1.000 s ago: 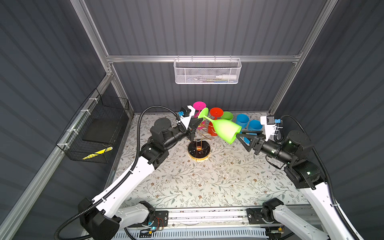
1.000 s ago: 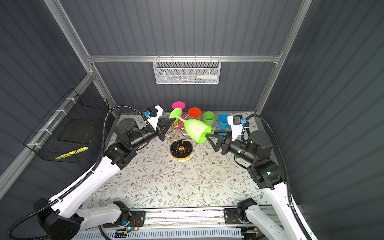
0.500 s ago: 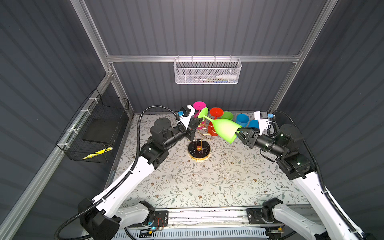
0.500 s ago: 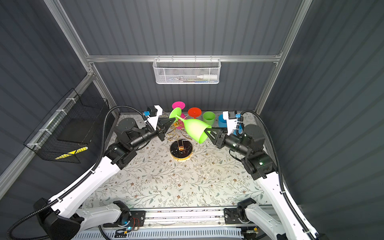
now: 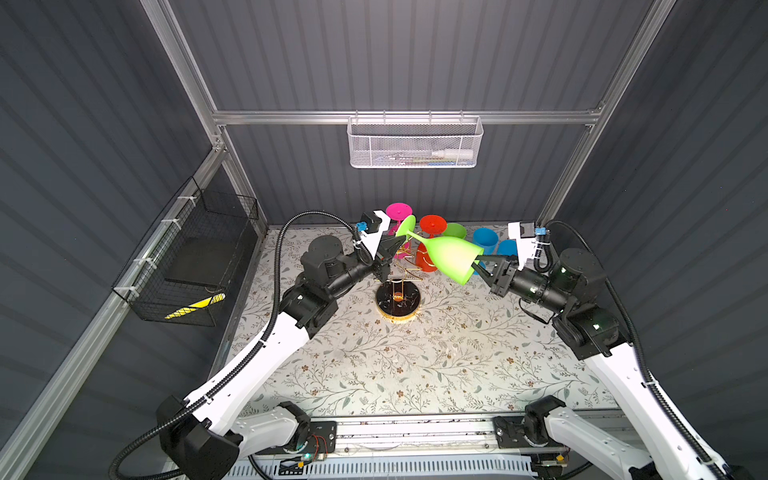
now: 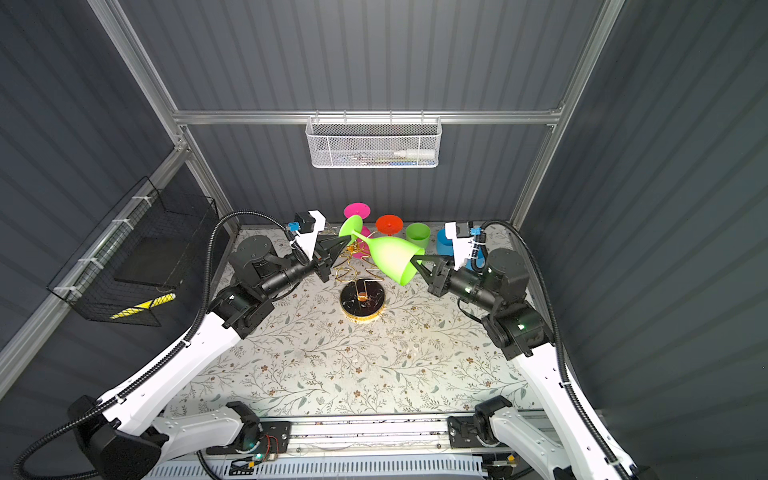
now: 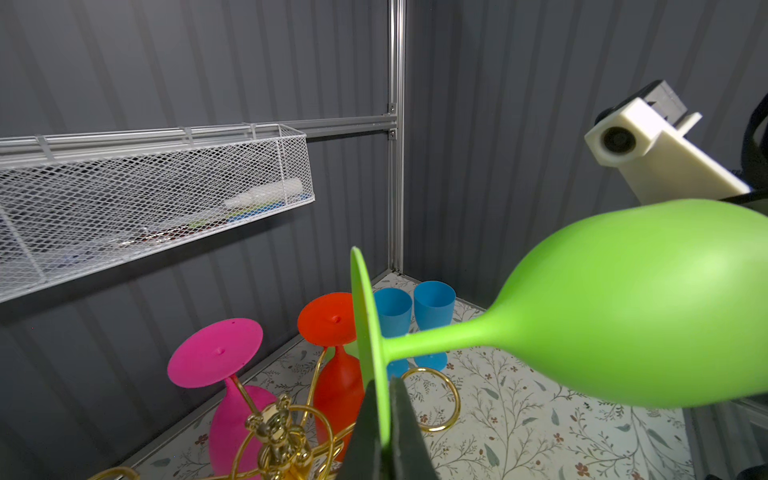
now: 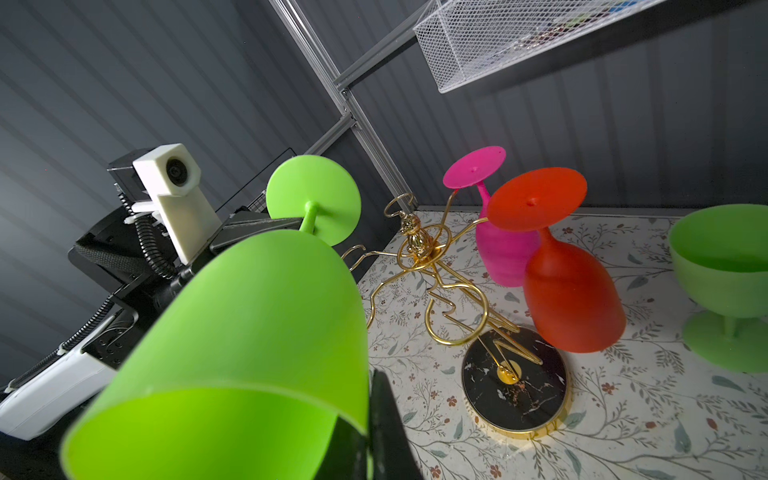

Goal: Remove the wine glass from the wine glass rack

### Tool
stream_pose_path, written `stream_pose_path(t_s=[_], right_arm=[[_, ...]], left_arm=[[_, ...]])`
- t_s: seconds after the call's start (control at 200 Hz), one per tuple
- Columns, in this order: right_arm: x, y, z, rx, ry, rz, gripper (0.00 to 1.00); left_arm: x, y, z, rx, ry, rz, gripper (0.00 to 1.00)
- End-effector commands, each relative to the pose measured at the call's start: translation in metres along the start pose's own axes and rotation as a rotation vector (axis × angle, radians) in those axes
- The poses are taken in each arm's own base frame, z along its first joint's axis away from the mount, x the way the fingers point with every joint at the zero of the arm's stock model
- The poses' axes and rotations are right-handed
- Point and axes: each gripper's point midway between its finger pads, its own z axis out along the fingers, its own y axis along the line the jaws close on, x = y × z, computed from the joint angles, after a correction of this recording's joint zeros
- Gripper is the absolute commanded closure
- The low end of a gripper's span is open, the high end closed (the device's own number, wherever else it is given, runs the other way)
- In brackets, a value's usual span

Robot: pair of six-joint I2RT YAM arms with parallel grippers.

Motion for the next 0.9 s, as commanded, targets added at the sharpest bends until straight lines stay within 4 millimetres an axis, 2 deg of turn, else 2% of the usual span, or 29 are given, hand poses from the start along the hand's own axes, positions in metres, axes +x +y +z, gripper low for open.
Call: stream_pose_path(t_s=[0.0,0.095,0.22,0.325,0.485,0.6,0.695,0.895], right_arm=[[-0.018,0.001,-0.014,0.066,-0.056,-0.027,1.00],[-0.024,-0.003,-0.025,0.123,-0.078,-0.048,1.00],[-0.027,-0.009,-0.047,0.224,-0.082,-0.076,1.00],[-0.026,-0.020,-0.071,0.355,-0.079,-0.109,1.00],[-0.021,-0.022,-0.107,0.500,-0.019,-0.173,1.00],[-0.006,-0.028,-0.126,0.600,0.109,-0.196,1.00],[0.013,-0.043,-0.134,0.674,0.237,-0.198,1.00],[0.050,-0.082,-0.131,0.787,0.461,-0.156,1.00]], left_arm=[[-0.020,0.000,-0.005,-0.012,-0.052,0.008,0.68],[-0.021,0.005,-0.008,-0.044,-0.049,0.004,0.51],[-0.022,0.017,-0.015,-0.127,-0.049,-0.001,0.36],[-0.022,0.031,-0.023,-0.216,-0.054,0.005,0.28],[-0.021,0.049,-0.032,-0.338,-0.058,0.021,0.23],[-0.017,0.062,-0.041,-0.427,-0.065,0.033,0.20],[-0.019,0.075,-0.052,-0.517,-0.101,0.017,0.16],[-0.025,0.088,-0.071,-0.624,-0.137,0.038,0.12]])
